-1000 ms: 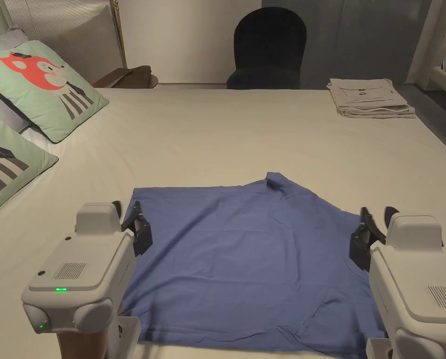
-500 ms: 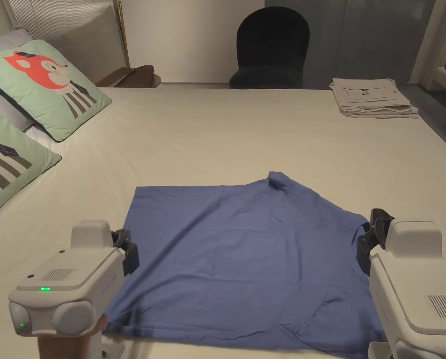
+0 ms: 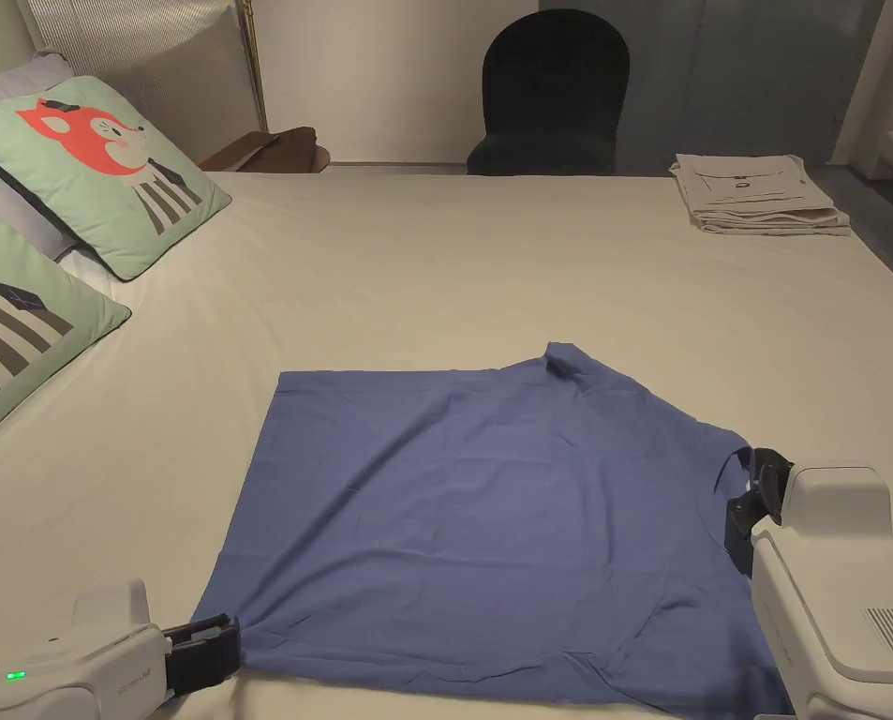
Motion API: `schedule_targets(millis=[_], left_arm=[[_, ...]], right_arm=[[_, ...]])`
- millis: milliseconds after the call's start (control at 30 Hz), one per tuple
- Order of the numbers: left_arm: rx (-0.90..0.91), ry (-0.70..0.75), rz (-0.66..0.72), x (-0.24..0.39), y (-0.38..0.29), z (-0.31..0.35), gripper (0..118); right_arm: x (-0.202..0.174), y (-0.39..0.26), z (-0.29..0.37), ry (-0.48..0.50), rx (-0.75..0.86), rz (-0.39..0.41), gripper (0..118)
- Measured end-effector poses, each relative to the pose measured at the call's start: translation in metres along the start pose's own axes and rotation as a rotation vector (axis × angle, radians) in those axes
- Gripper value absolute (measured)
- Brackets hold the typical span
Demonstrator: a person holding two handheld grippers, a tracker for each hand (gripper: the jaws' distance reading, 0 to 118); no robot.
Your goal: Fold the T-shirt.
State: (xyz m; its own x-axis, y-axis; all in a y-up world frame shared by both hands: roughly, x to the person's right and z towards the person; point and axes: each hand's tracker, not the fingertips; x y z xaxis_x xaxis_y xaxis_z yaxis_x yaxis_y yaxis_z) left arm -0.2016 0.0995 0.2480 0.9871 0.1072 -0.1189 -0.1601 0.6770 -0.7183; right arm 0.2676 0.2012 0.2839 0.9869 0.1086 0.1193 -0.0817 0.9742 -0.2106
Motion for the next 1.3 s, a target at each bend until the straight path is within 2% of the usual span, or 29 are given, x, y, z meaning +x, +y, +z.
schedule_targets(millis=[67, 100, 200, 267, 300, 333, 500, 533, 567, 633, 667, 733, 900, 933, 967, 1067, 1100, 1133, 1200, 1300], left_arm=[[-0.023, -0.008, 0.001, -0.001, -0.006, -0.007, 106], [-0.025, -0.010, 0.002, 0.001, -0.010, -0.008, 101], [-0.067, -0.020, -0.045, 0.011, -0.020, -0.011, 44], [0.001, 0.009, -0.102, 0.021, -0.026, -0.001, 34], [-0.003, -0.004, -0.119, 0.024, -0.024, 0.002, 16], [-0.001, -0.024, -0.122, 0.026, -0.024, 0.005, 7], [0.015, -0.010, -0.123, 0.016, -0.021, 0.002, 7], [0.017, -0.014, -0.114, 0.015, -0.020, 0.003, 7], [0.016, -0.017, -0.111, 0.014, -0.019, 0.004, 7], [0.016, -0.025, -0.099, 0.009, -0.019, -0.001, 7], [0.017, -0.027, -0.095, 0.008, -0.018, -0.001, 7], [0.015, -0.030, -0.090, 0.007, -0.017, 0.000, 7], [0.025, -0.035, -0.084, 0.010, -0.016, 0.005, 7], [0.028, -0.037, -0.081, 0.010, -0.016, 0.006, 7], [0.029, -0.037, -0.081, 0.010, -0.015, 0.006, 7], [0.032, -0.042, -0.078, 0.012, -0.015, 0.009, 7], [0.030, -0.045, -0.073, 0.011, -0.014, 0.009, 7], [0.035, -0.048, -0.066, 0.011, -0.013, 0.010, 7], [0.038, -0.052, -0.062, 0.013, -0.011, 0.015, 7], [0.044, -0.058, -0.063, 0.017, -0.005, 0.020, 7]], right_arm=[[0.002, -0.003, 0.000, 0.000, -0.007, 0.000, 0], [0.003, -0.004, 0.001, -0.004, -0.012, 0.002, 0], [0.008, -0.009, 0.002, -0.012, -0.028, 0.003, 0], [0.012, -0.013, 0.003, -0.021, -0.040, -0.001, 0], [0.015, -0.016, 0.003, -0.027, -0.051, -0.001, 0], [0.017, -0.019, 0.004, -0.033, -0.063, -0.004, 0], [0.039, -0.051, 0.009, -0.082, -0.192, -0.088, 1], [0.044, -0.061, 0.010, -0.095, -0.237, -0.106, 13], [0.048, -0.071, 0.010, -0.104, -0.288, -0.110, 32], [0.053, -0.092, 0.009, -0.110, -0.386, -0.108, 76], [0.054, -0.100, 0.010, -0.105, -0.419, -0.111, 86], [0.054, -0.113, 0.014, -0.085, -0.459, -0.123, 95], [0.046, -0.130, 0.014, -0.037, -0.500, -0.144, 93], [0.045, -0.131, 0.013, -0.024, -0.502, -0.146, 85], [0.043, -0.131, 0.012, -0.009, -0.501, -0.148, 69], [0.039, -0.135, 0.005, 0.019, -0.522, -0.143, 44], [0.038, -0.137, 0.003, 0.022, -0.536, -0.132, 16], [0.039, -0.137, 0.004, 0.036, -0.532, -0.135, 6], [0.040, -0.133, 0.009, 0.030, -0.506, -0.141, 4], [0.039, -0.119, 0.010, 0.025, -0.469, -0.103, 3]])
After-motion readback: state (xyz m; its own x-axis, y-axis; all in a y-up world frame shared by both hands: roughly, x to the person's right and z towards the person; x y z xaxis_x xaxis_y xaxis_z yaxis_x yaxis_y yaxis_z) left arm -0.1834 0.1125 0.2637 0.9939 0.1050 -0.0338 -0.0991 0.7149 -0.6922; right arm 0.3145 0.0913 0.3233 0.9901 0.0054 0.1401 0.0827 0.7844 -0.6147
